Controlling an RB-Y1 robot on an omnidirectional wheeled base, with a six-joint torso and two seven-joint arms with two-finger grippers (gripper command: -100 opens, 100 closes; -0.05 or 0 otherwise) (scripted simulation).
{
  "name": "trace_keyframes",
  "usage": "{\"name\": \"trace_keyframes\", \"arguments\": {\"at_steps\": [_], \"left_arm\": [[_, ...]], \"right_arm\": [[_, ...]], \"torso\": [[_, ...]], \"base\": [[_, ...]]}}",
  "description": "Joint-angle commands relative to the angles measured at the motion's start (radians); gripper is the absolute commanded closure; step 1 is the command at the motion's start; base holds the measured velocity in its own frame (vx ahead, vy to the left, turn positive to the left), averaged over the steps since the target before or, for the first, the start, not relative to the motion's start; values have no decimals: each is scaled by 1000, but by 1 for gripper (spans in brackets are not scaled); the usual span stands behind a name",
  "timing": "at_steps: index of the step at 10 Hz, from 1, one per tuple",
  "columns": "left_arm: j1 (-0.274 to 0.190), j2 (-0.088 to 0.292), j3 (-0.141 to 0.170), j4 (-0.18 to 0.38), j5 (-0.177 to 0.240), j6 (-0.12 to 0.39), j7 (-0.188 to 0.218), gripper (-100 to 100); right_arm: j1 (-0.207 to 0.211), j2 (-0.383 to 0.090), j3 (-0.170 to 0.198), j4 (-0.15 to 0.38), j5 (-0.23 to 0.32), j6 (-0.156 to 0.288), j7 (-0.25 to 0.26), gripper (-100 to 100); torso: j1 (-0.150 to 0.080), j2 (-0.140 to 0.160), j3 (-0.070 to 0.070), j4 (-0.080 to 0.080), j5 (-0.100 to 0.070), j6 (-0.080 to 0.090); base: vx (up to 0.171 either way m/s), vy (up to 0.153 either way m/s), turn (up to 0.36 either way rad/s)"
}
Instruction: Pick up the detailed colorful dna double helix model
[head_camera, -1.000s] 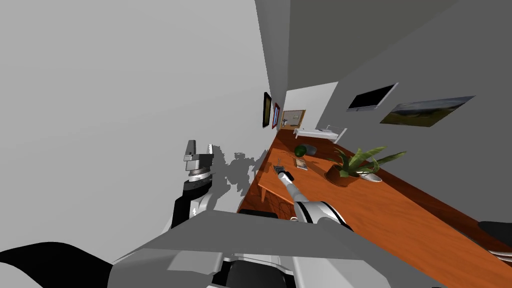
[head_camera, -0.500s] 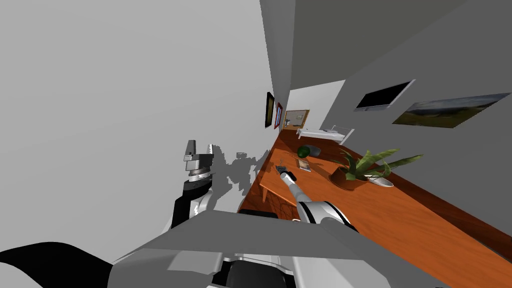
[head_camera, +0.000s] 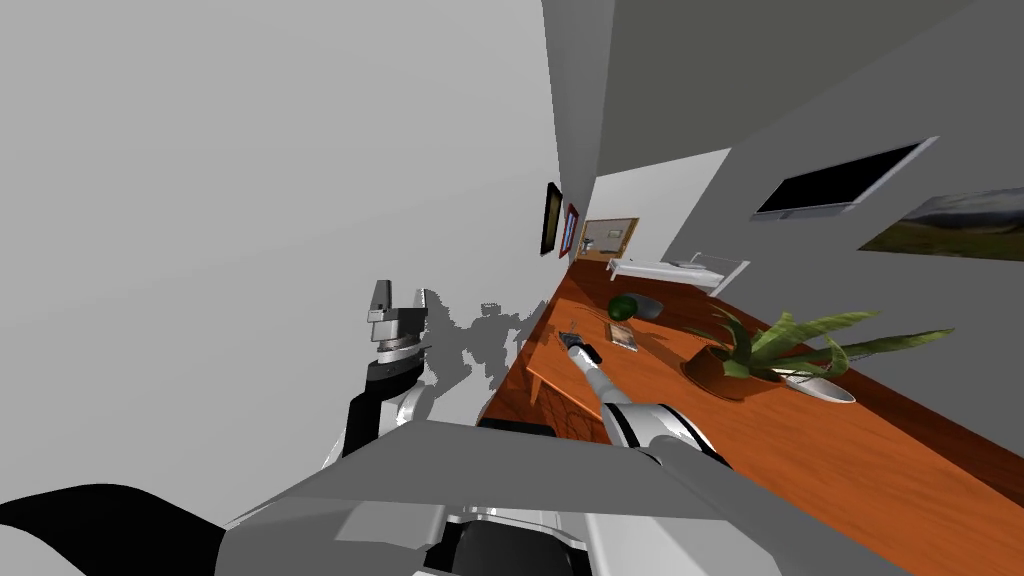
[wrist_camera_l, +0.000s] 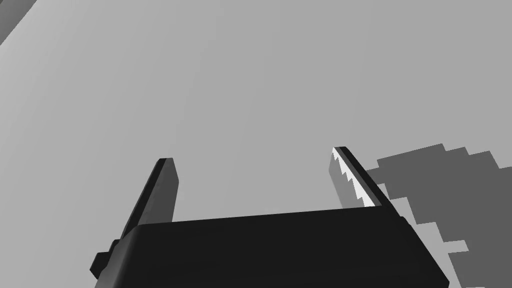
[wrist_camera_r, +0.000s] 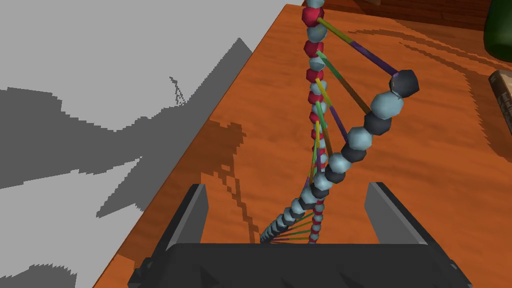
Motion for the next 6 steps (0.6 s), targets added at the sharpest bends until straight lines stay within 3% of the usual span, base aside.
{"name": "trace_keyframes", "arguments": {"at_steps": [1,3,4,6], "left_arm": [[0,0,0,0,0,0,0,0],[0,0,0,0,0,0,0,0],[0,0,0,0,0,0,0,0],[0,0,0,0,0,0,0,0]], "right_arm": [[-12,-21,50,36,6,-15,-50,-100],[-12,-21,57,36,6,-15,-54,-100],[-6,-50,56,39,-2,-18,-74,-100],[-8,-50,61,41,-1,-15,-70,-100]], "torso": [[0,0,0,0,0,0],[-1,-1,-1,0,0,0],[-2,-2,-1,0,0,0],[-1,-1,-1,0,0,-1]], "base": [[-7,10,-53],[-1,1,-8],[-10,13,249],[-6,6,62]]}}
